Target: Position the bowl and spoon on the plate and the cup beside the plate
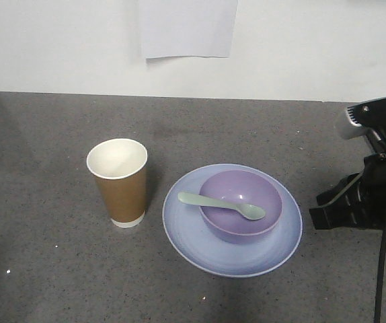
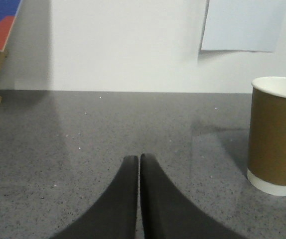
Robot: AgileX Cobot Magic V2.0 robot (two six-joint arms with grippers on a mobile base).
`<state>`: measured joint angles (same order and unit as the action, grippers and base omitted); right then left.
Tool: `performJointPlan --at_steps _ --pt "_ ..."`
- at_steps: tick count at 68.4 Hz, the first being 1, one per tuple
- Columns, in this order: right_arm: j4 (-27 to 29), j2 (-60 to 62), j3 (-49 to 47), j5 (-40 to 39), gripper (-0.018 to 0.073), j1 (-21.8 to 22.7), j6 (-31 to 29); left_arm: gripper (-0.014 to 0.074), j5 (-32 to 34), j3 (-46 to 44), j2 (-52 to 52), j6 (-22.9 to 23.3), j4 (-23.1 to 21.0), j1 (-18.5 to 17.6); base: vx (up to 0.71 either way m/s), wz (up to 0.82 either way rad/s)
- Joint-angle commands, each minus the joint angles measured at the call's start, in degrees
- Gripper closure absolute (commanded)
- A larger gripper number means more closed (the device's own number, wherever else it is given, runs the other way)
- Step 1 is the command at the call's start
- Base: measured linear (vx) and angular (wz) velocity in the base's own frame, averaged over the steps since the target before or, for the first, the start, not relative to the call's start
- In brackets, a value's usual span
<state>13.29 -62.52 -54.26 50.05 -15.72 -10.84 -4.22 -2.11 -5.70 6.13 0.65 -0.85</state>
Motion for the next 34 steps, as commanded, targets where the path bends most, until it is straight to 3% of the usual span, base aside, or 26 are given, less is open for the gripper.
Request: performJointPlan --at_steps 1,22,34 --pt "0.45 0.94 -1.56 -2.54 0.0568 -0.02 -0.27 0.0604 7.85 1.49 3.58 0.97 0.02 0.28 0.0 0.0" --pt "0.45 0.94 -1.56 -2.26 0.0568 -0.02 -0.27 0.0604 5.86 2.5 7.22 0.93 1.64 0.98 0.0 0.0" --pt "0.45 0.94 -1.56 -2.28 0.0568 -0.02 -0.27 0.0604 6.06 2.5 7.22 0.87 1.76 -0.55 0.0 0.0"
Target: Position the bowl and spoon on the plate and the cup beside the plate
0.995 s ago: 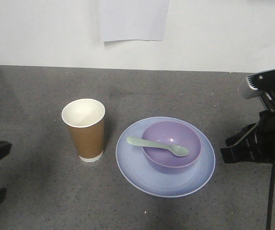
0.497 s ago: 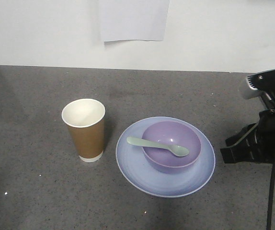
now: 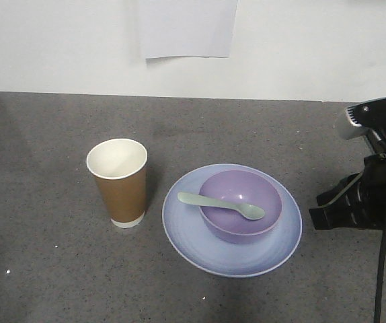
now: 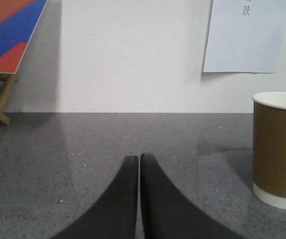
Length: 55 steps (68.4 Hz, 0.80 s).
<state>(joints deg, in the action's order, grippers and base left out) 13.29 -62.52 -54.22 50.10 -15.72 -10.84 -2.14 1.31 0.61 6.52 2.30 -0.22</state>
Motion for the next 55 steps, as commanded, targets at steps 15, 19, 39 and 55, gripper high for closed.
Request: performJointPlan --at_steps 15,19,39,55 --pt "0.45 0.94 -1.61 -2.39 0.0568 -0.02 -0.27 0.0604 3.98 -0.92 0.91 0.55 -0.22 -3.41 0.0 0.0" --pt "0.45 0.94 -1.61 -2.39 0.0568 -0.02 -0.27 0.0604 3.98 -0.92 0.91 0.55 -0.22 -3.47 0.0 0.0" --pt "0.45 0.94 -1.61 -2.39 0.0568 -0.02 -0.27 0.0604 3.98 -0.98 0.75 0.48 -0.15 -4.57 0.0 0.0" --pt "0.45 0.94 -1.61 -2.39 0.0568 -0.02 -0.27 0.0604 3.98 -0.98 0.75 0.48 -0.15 -4.53 0.0 0.0"
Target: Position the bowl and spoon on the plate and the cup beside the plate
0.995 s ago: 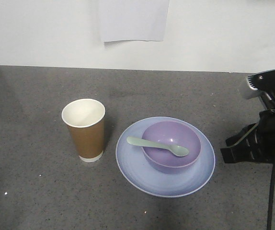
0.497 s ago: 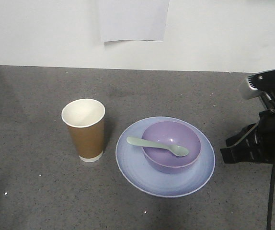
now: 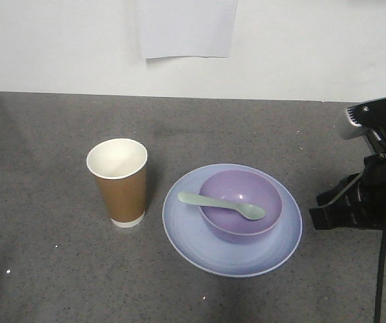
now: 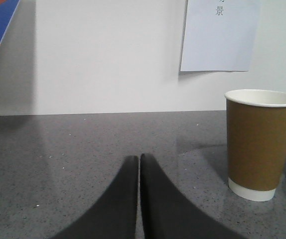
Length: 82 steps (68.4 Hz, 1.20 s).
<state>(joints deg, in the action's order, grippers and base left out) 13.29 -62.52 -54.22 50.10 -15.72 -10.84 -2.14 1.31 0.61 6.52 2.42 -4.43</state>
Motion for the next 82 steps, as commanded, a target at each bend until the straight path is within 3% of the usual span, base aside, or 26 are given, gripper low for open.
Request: performJointPlan --at_steps 1,23,29,40,49,61,82 --pt "0.45 0.94 -1.61 -2.39 0.0568 -0.02 -0.27 0.0604 3.98 -0.98 0.75 0.48 -0.27 -0.32 0.0 0.0" --pt "0.45 0.94 -1.61 -2.39 0.0568 -0.02 -0.27 0.0604 3.98 -0.98 0.75 0.48 -0.27 -0.32 0.0 0.0" --pt "-2.05 2.32 -1.54 -2.81 0.0568 0.4 -1.21 0.0604 3.98 -0.98 0.75 0.48 -0.27 -0.32 0.0 0.0" --pt "-2.42 9.37 1.23 -7.88 0.0566 6.89 -4.63 0.0604 3.98 -0.98 0.75 0.48 -0.27 -0.32 0.0 0.0" --pt "-2.42 17.36 9.32 -18.37 0.0566 13.73 -8.29 0.0604 3.98 -0.98 0.75 0.48 -0.27 -0.32 0.0 0.0" --pt "-0.47 30.76 22.11 -28.1 0.0566 20.69 -7.36 0.0604 3.98 -0.98 0.75 0.48 -0.27 -0.32 0.0 0.0" --pt "6.92 52.33 37.06 -31.63 0.0566 26.29 -7.36 0.0604 3.98 -0.98 0.75 0.48 -0.27 -0.32 0.0 0.0"
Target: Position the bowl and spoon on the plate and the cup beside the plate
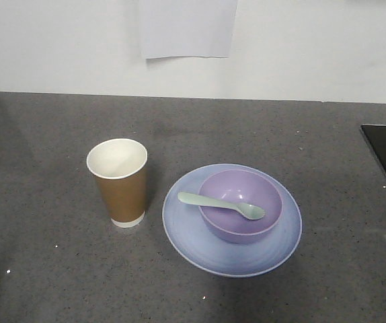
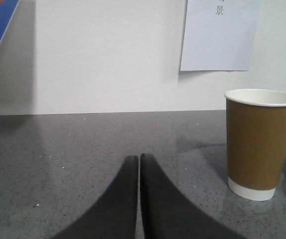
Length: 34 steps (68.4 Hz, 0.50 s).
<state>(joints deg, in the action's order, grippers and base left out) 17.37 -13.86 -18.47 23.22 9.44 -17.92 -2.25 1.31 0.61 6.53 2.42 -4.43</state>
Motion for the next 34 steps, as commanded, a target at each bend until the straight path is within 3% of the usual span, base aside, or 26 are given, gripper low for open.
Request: performJointPlan --at_steps 1,11,18,34 --pt "2.99 4.56 1.71 -4.75 0.0566 1.12 -0.28 0.0604 4.09 -0.98 0.75 0.47 -0.27 -0.32 0.0 0.0" --pt "3.07 7.58 4.31 -5.69 0.0566 1.12 -0.33 0.0604 4.09 -0.98 0.75 0.47 -0.27 -0.32 0.0 0.0" --pt "1.35 7.93 7.46 -11.03 0.0566 1.12 1.46 0.0604 4.09 -0.98 0.75 0.47 -0.27 -0.32 0.0 0.0" --pt "-19.66 14.8 18.83 -26.37 0.0566 0.93 24.92 0.0604 4.09 -0.98 0.75 0.47 -0.27 -0.32 0.0 0.0"
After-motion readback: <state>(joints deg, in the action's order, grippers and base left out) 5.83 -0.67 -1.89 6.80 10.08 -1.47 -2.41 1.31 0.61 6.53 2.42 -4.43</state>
